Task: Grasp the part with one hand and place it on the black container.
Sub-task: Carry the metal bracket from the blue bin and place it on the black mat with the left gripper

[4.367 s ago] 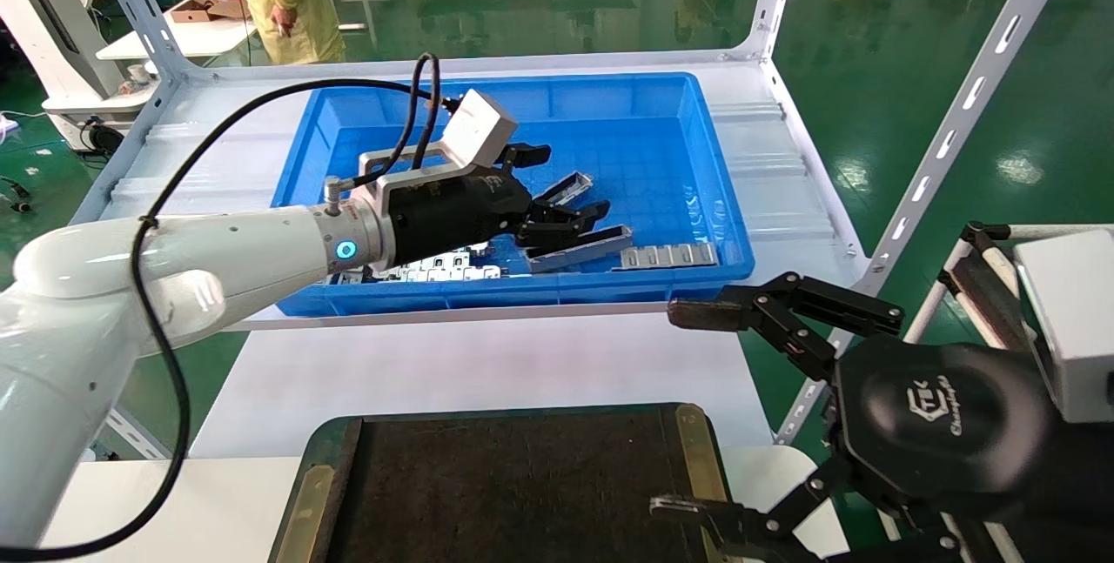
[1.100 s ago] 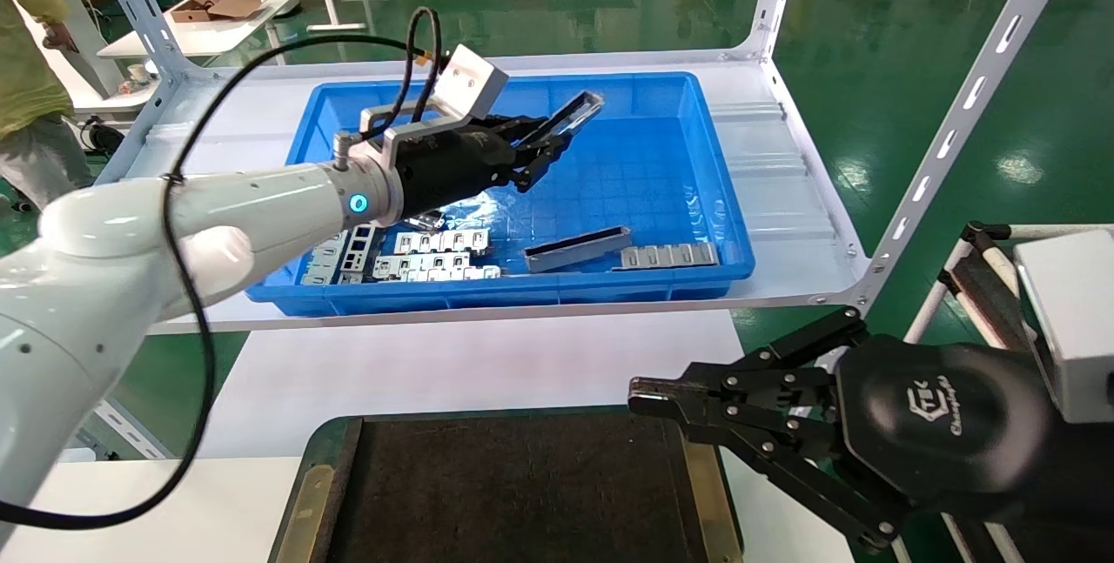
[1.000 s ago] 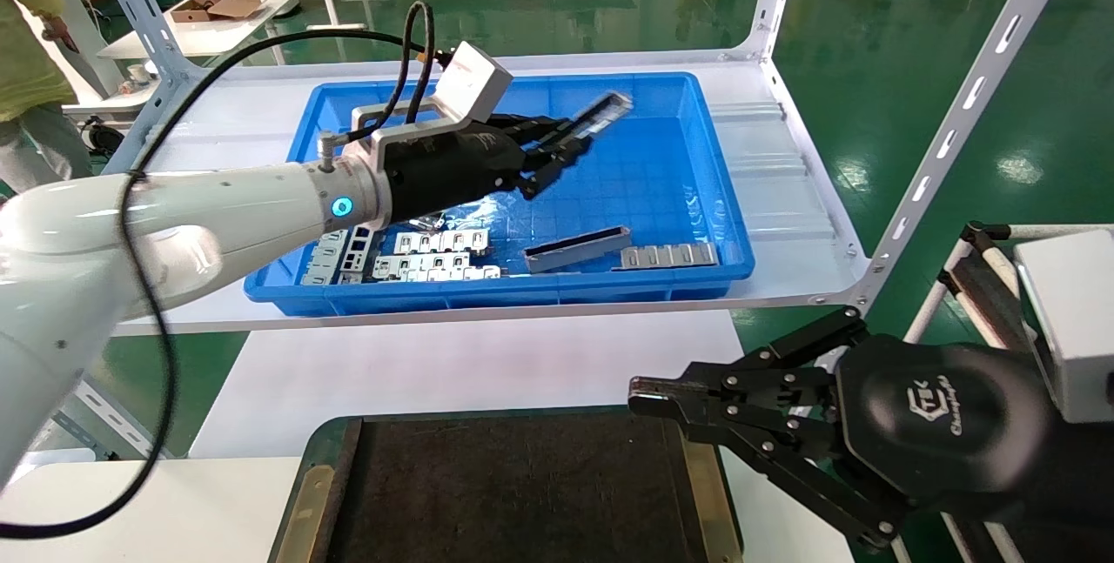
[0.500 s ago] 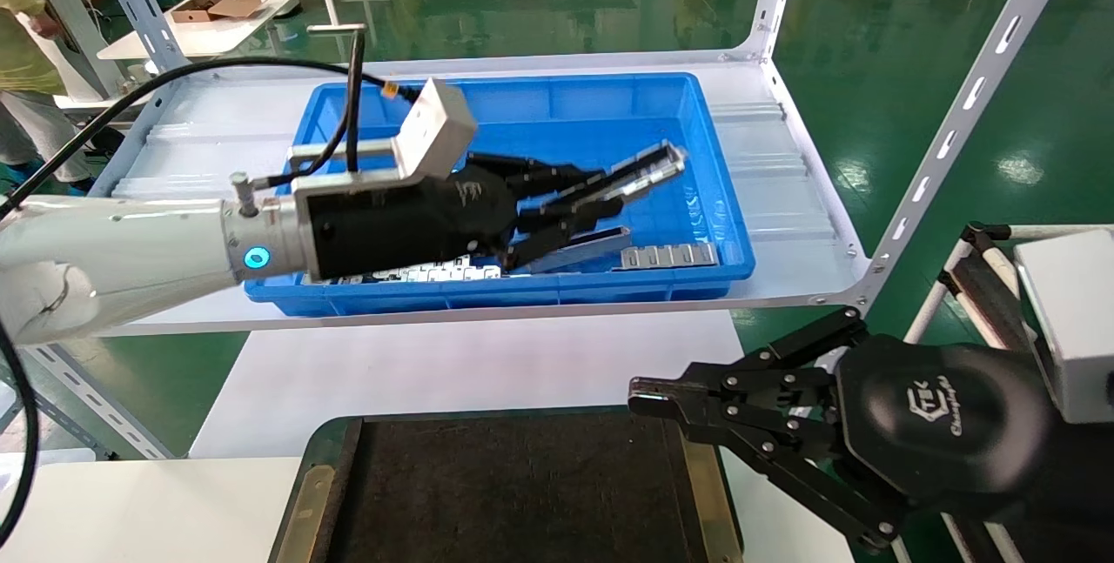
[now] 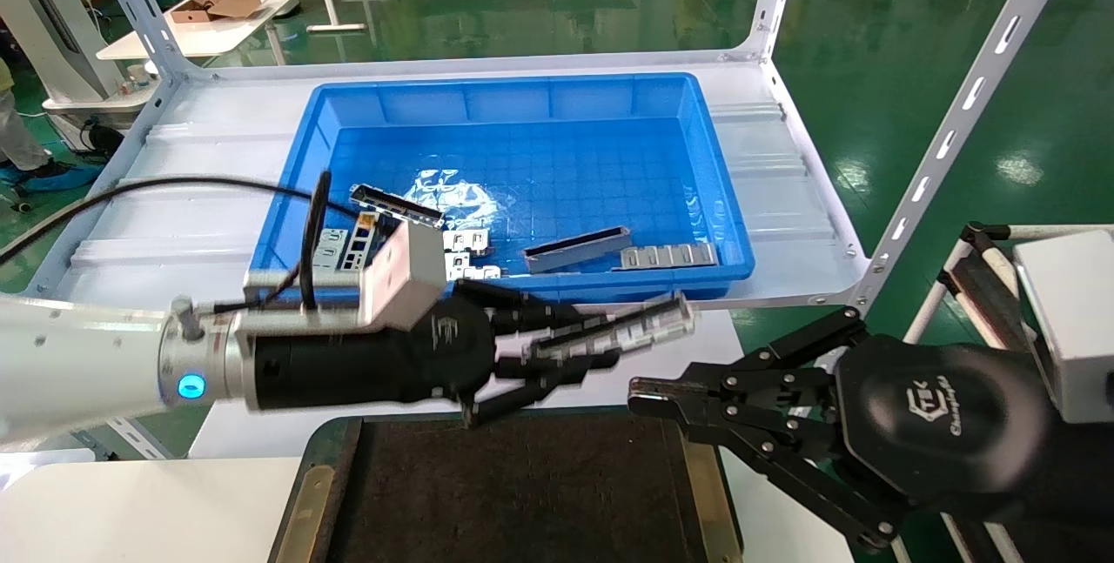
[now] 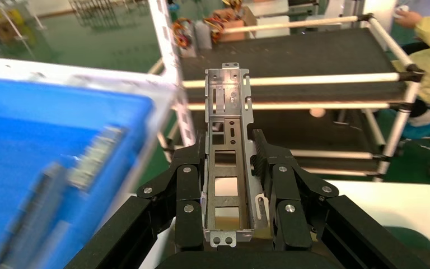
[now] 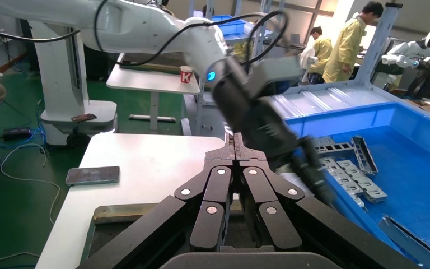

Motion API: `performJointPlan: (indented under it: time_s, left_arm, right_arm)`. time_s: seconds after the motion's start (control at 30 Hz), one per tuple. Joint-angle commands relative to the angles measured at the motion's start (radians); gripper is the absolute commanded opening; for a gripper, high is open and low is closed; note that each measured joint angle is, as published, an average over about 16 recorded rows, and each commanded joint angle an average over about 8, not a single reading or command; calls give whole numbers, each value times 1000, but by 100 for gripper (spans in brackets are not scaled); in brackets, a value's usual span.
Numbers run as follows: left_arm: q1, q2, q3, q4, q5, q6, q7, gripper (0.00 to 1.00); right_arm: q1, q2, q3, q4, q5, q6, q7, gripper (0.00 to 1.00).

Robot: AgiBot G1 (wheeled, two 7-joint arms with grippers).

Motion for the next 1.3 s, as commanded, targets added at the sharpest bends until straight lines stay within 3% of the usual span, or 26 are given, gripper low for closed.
performJointPlan:
  time_s: [0.03, 0.3, 0.6, 1.3]
  left_arm:
    - [34, -38, 5, -81, 2, -25, -22, 0]
    - [164, -125, 37, -298, 27, -191, -94, 0]
    - [305, -144, 61, -395, 42, -369, -99, 0]
    - [582, 17, 55, -417, 8, -899, -124, 0]
  right_arm:
    - [0, 0, 0, 0, 0, 0, 0, 0]
    - [0, 0, 0, 0, 0, 0, 0, 0]
    - [0, 0, -1, 0, 0, 0, 0, 0]
    - [0, 1, -1, 0, 1, 1, -1, 0]
